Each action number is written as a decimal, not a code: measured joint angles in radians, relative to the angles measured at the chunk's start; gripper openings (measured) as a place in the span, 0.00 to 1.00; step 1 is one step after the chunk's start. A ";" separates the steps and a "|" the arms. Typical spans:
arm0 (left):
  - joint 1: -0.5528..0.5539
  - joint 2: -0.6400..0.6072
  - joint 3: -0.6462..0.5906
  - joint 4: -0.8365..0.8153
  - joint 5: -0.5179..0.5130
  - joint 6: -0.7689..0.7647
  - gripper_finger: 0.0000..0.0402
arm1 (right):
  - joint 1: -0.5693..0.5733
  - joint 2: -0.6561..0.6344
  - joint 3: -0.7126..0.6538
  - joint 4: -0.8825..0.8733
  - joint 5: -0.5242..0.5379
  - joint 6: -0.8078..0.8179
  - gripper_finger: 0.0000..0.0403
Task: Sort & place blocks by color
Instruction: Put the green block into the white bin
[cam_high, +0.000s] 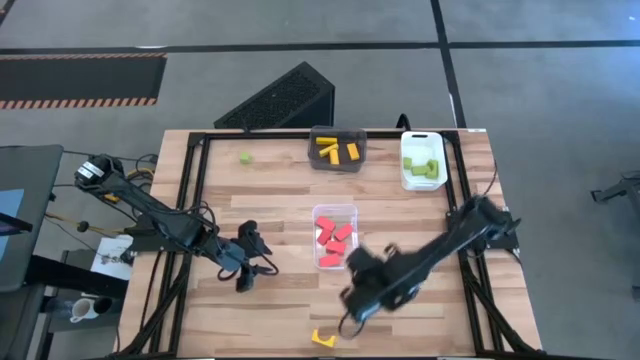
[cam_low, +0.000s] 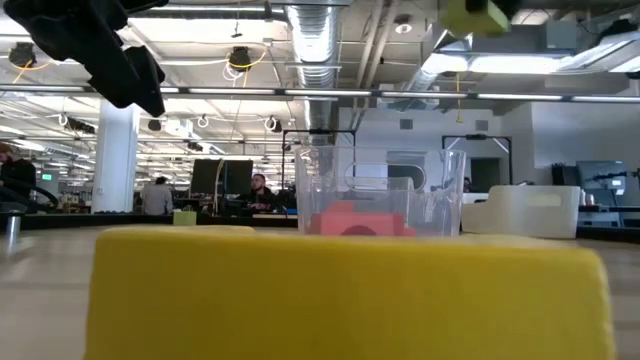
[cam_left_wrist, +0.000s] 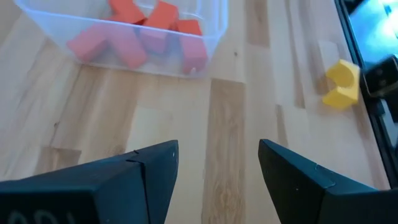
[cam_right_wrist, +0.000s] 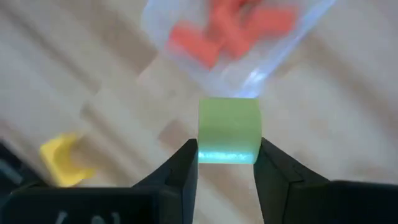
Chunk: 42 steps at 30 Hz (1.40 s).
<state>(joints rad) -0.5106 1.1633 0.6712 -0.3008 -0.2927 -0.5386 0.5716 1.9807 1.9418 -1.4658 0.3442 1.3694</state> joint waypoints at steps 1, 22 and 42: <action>0.000 0.000 0.000 0.001 -0.011 -0.015 0.51 | -0.016 -0.032 0.000 -0.037 0.017 -0.025 0.32; 0.066 0.000 0.000 0.003 -0.069 -0.496 0.51 | -1.091 -0.778 -0.786 0.253 -0.037 -0.847 0.31; 0.192 0.000 0.000 -0.015 -0.106 -0.609 0.51 | -1.465 -0.610 -0.970 0.532 -0.085 -1.172 0.62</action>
<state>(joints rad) -0.3183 1.1633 0.6712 -0.3156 -0.3990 -1.1472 -0.8932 1.3707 0.9714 -0.9334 0.2596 0.1974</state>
